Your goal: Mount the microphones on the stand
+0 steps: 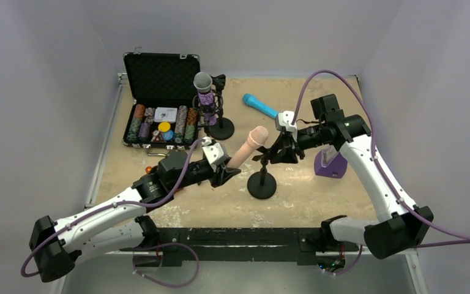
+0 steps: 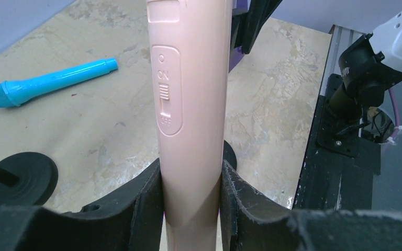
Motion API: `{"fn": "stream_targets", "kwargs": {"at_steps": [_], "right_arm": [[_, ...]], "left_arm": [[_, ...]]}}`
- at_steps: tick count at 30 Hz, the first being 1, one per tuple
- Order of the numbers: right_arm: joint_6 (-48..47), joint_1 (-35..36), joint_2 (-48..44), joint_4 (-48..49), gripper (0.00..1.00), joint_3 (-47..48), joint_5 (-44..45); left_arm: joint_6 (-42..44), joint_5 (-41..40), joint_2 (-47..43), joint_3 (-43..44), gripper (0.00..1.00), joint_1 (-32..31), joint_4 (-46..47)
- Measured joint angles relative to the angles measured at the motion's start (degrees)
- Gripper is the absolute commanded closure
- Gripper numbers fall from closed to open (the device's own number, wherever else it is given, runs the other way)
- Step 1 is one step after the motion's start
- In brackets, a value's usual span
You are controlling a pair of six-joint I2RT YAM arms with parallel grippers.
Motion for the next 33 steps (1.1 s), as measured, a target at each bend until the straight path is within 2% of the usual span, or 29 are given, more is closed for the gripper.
{"fn": "stream_targets", "kwargs": {"at_steps": [1,4,14,21,22,26,27,30,33], "right_arm": [[0.02,-0.24,0.17,-0.04,0.88,0.0,-0.09],[-0.07,-1.16,0.79,0.02,0.96,0.0,-1.01],[-0.94,-2.86,1.99,-1.14,0.97,0.0,-4.31],[-1.73,-3.63,3.04,-1.7,0.96,0.0,-6.69],[-1.75,-3.69,3.13,-1.77,0.93,0.0,-6.84],[-1.79,-3.96,3.23,-2.08,0.46,0.0,-7.28],[-1.86,-3.96,3.26,-2.27,0.38,0.0,-7.54],[-2.08,-3.69,3.23,-3.45,0.2,0.0,-9.62],[-2.51,-3.28,3.13,-4.48,0.12,0.0,-11.13]], "left_arm": [[0.0,0.26,0.92,0.22,1.0,0.26,0.87],[0.0,1.09,3.69,0.96,1.0,0.85,3.13],[-0.24,4.74,13.31,2.86,1.0,1.99,11.96],[-3.82,9.25,21.05,2.91,1.0,1.99,21.27],[-4.37,9.62,21.64,2.91,1.0,1.99,22.01],[-6.03,10.51,22.75,2.91,1.0,2.1,23.82],[-6.14,10.67,22.75,2.91,1.0,2.1,23.87],[-6.23,10.54,22.73,2.91,0.98,2.1,24.11],[-6.64,9.73,22.05,2.91,0.85,2.1,23.21]]}}
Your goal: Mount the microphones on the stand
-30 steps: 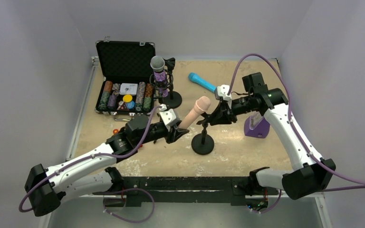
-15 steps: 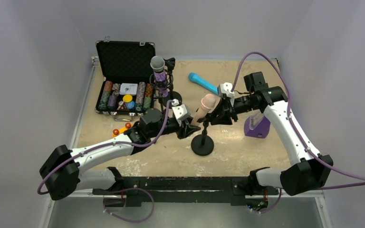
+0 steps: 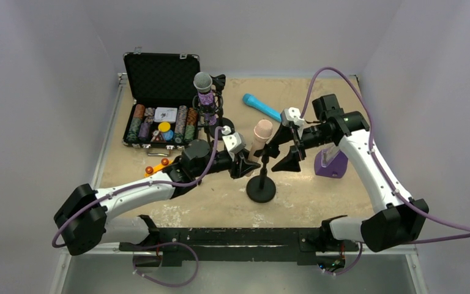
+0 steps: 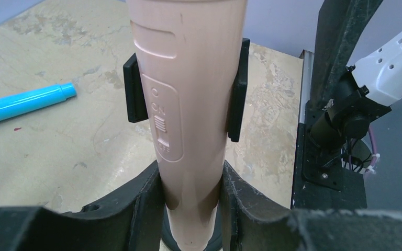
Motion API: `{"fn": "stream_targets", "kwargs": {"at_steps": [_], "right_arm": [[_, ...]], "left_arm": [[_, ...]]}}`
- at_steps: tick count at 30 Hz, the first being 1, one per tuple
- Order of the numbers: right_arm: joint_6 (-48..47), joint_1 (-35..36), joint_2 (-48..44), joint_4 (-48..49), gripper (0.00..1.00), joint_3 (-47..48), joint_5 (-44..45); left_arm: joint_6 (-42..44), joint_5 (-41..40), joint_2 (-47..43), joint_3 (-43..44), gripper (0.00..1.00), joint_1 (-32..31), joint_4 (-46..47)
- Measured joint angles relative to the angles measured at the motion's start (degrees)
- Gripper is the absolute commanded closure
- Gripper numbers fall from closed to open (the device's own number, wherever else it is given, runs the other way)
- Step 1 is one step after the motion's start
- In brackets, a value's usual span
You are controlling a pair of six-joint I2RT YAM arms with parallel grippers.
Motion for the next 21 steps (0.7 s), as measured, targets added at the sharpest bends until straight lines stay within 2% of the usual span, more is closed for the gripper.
{"fn": "stream_targets", "kwargs": {"at_steps": [7,10,14,21], "right_arm": [[-0.09,-0.13,-0.66,-0.74,0.06,0.0,-0.37],[-0.09,-0.13,-0.76,-0.83,0.05,0.0,-0.37],[-0.09,-0.2,-0.74,-0.87,0.03,0.0,-0.37],[-0.24,-0.2,-0.74,-0.92,0.02,0.04,-0.68]], "left_arm": [[-0.37,-1.99,-3.76,0.0,0.48,0.0,-5.64],[-0.52,-2.21,-5.16,0.11,0.37,0.0,-7.32],[-0.55,-2.23,-6.78,0.94,0.25,-0.04,-9.44],[-0.48,-3.02,-9.64,1.03,0.16,-0.02,-11.96]]}}
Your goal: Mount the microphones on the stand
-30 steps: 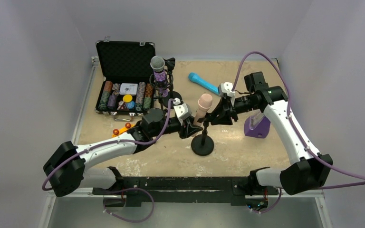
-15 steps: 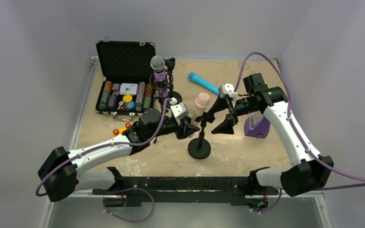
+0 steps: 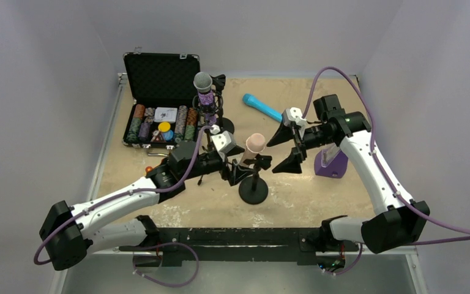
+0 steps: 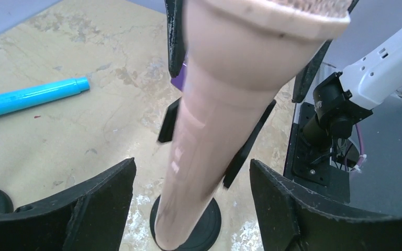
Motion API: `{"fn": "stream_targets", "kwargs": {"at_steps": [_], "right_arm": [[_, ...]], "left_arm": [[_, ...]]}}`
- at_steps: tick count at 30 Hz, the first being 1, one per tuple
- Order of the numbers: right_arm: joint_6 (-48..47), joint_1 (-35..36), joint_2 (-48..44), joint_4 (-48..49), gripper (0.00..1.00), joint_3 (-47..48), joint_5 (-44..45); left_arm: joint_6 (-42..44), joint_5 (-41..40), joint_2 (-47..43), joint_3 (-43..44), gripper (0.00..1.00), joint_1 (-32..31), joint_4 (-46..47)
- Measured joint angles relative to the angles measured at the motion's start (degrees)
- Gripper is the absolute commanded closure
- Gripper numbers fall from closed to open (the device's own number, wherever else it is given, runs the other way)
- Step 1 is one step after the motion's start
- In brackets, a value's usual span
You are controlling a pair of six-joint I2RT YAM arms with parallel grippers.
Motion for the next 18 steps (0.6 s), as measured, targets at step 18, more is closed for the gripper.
{"fn": "stream_targets", "kwargs": {"at_steps": [18], "right_arm": [[9.64,6.62,-1.09,7.45,0.01,1.7,2.75]], "left_arm": [[0.76,-10.97,-27.17,-7.02,0.04,0.0,-17.97]]}}
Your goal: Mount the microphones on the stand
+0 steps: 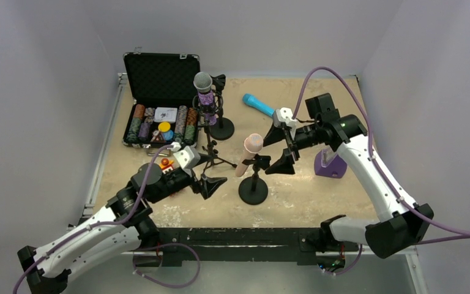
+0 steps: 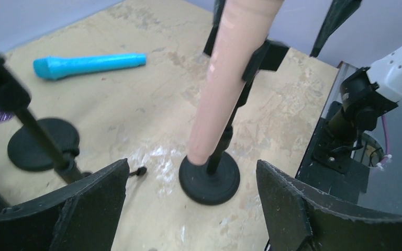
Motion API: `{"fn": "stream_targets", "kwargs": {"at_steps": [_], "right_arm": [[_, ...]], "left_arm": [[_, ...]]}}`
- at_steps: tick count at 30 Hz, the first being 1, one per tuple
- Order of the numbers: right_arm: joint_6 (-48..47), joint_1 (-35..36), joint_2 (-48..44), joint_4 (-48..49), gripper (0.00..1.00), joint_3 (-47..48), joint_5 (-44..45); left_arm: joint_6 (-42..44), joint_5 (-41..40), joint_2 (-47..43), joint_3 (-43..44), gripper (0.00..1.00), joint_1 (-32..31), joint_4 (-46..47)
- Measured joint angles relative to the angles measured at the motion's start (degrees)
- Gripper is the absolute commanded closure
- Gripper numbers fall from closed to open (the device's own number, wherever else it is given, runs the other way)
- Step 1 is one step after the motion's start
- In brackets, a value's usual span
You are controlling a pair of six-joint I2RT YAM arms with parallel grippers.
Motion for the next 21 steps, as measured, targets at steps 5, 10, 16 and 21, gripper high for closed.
{"fn": "stream_targets", "kwargs": {"at_steps": [5,10,16,21], "right_arm": [[5.88,2.1,-1.22,4.83,0.03,-2.01,2.19],[11.52,4.96,-1.22,9.62,0.14,-2.05,4.31],[15.69,6.25,-1.22,13.68,0.3,-3.48,7.63],[17.88,7.45,-1.64,15.47,0.52,-5.14,10.58]], "left_arm": [[-2.97,-6.47,-9.16,-3.32,0.03,0.0,-8.11],[-5.33,-11.15,-14.62,-3.39,0.03,0.0,-14.75],[-6.49,-13.68,-15.76,-2.91,0.03,0.0,-20.5],[-6.84,-14.47,-15.8,-1.73,0.03,0.0,-22.51]]}}
